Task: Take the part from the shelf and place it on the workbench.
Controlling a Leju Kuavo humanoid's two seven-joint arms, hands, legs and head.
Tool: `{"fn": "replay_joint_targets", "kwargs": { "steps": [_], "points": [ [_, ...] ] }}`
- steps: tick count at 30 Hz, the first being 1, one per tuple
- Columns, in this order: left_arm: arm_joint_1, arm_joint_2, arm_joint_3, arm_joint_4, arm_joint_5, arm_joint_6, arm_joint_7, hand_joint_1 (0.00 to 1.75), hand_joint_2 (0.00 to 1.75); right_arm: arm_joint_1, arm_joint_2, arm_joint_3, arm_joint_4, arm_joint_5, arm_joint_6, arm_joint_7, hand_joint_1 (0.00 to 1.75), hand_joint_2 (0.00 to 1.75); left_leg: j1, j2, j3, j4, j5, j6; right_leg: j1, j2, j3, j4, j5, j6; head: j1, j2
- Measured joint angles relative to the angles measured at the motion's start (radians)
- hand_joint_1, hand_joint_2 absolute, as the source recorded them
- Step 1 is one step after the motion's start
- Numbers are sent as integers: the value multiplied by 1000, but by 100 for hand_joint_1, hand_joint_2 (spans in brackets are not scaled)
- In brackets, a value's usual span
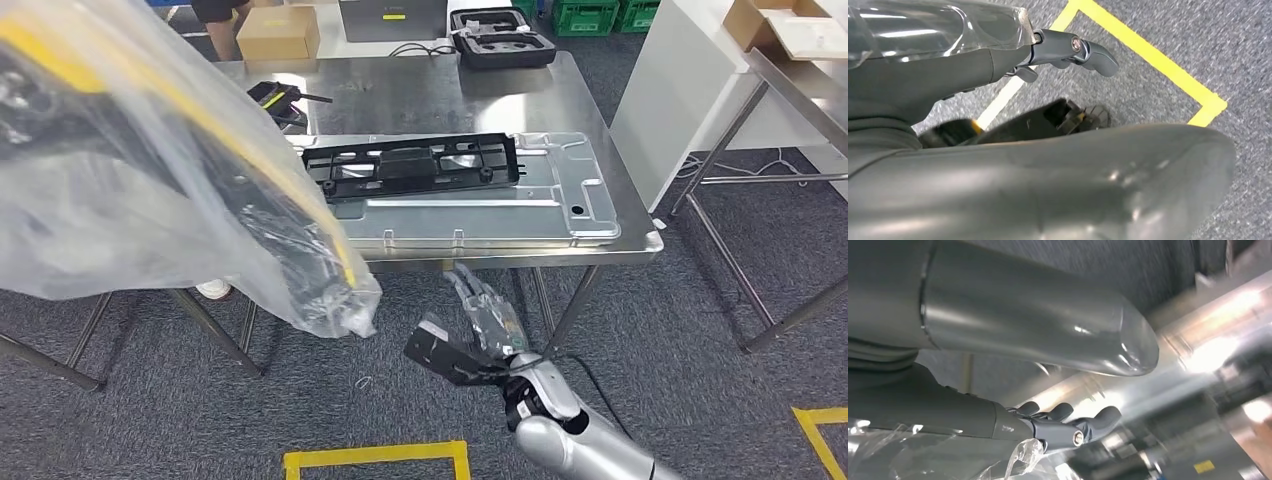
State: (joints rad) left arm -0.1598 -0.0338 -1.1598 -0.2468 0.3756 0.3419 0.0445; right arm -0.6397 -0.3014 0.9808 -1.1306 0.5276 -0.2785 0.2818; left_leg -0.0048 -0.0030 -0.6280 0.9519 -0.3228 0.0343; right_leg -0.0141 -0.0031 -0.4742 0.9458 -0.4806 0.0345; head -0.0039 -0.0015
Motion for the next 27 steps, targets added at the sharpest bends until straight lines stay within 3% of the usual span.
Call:
{"fn": "replay_joint_targets", "kwargs": {
  "steps": [1,2,4,5,6,7,9,11,12,13,15,16,17,19,20,21,22,23,25,27],
  "points": [
    [5,0,1,0,2,1,0,0,0,20,0,-2,2,-3,-5,-7,0,0,3,0,-9,20,-25,-7,-1,-3,-8,0,10,-9,0,0],
    [10,0,3,0,4,1,0,0,0,38,0,-5,5,-9,-8,-13,0,0,6,0,-24,61,-68,-14,-3,-6,-20,-2,21,-17,0,0],
    [15,1,8,0,7,1,0,0,0,75,0,-14,11,-24,-15,-29,0,0,11,0,-61,192,-176,-27,-4,-7,-50,-1,45,-25,-1,0],
    [18,1,10,0,9,2,0,0,0,97,0,-19,17,-35,-20,-43,0,0,13,0,-73,258,-209,-31,-4,-7,-66,0,56,-24,-1,0],
    [20,1,13,0,12,2,-1,0,0,122,1,-23,27,-49,-27,-62,0,0,14,0,-72,300,-215,-34,-4,-8,-81,0,68,-23,-1,0],
    [24,1,15,0,16,4,-2,0,0,151,4,-29,40,-70,-38,-92,0,0,15,0,-56,311,-198,-35,-4,-8,-96,0,79,-21,-1,0],
    [32,1,19,0,30,13,-10,0,0,213,14,-47,78,-127,-72,-172,0,0,15,0,28,228,-143,-31,-4,-9,-122,1,99,-15,-1,0],
    [37,2,24,0,48,27,-22,0,0,270,33,-69,125,-188,-117,-267,0,0,10,-1,142,65,-143,-19,-2,-11,-137,1,117,-5,-1,0],
    [39,2,27,0,58,33,-27,0,0,296,45,-81,153,-219,-142,-313,0,0,7,-2,178,6,-155,-12,-1,-12,-141,0,127,0,-1,0],
    [42,2,32,0,69,39,-31,0,0,320,58,-93,183,-258,-163,-358,0,0,3,-2,195,-29,-164,-5,-1,-13,-143,-3,137,6,-1,0],
    [50,1,41,0,89,49,-35,0,0,361,84,-118,250,-359,-180,-439,0,0,2,0,184,-37,-151,10,-3,-12,-147,-7,148,18,-1,0],
    [53,1,43,0,98,53,-35,0,0,378,98,-132,285,-421,-173,-471,0,0,3,1,175,-39,-140,20,-4,-10,-154,6,129,22,0,0],
    [55,1,46,0,105,56,-36,0,0,394,114,-146,322,-479,-160,-496,0,0,4,2,164,-41,-126,29,-5,-8,-167,39,89,25,1,0],
    [56,1,50,0,114,61,-36,0,0,421,145,-173,399,-571,-125,-518,0,0,2,3,137,-41,-101,40,-6,-5,-202,163,-25,27,4,0],
    [57,1,51,0,116,63,-36,0,0,432,158,-185,437,-603,-106,-516,0,0,0,3,122,-40,-89,42,-6,-4,-215,233,-63,29,5,0],
    [59,1,53,0,118,65,-36,0,0,442,170,-195,472,-629,-88,-507,0,0,-2,3,106,-39,-78,43,-6,-3,-219,285,-75,30,6,0],
    [60,1,54,0,120,66,-36,0,0,452,181,-204,506,-651,-72,-496,0,0,-3,3,91,-37,-67,43,-6,-3,-208,308,-62,29,6,0],
    [60,1,55,0,121,68,-36,0,0,461,191,-213,536,-669,-59,-486,0,0,-4,3,76,-34,-57,42,-6,-3,-178,292,-35,28,6,0],
    [61,1,57,0,124,69,-36,0,0,474,211,-229,589,-689,-45,-476,0,0,-6,3,51,-26,-41,37,-4,-3,-72,165,4,20,7,0],
    [60,1,60,0,126,70,-36,0,0,480,227,-244,633,-707,-35,-453,0,0,-8,6,37,-19,-27,27,2,-2,22,23,-10,12,7,0]
  ]
}}
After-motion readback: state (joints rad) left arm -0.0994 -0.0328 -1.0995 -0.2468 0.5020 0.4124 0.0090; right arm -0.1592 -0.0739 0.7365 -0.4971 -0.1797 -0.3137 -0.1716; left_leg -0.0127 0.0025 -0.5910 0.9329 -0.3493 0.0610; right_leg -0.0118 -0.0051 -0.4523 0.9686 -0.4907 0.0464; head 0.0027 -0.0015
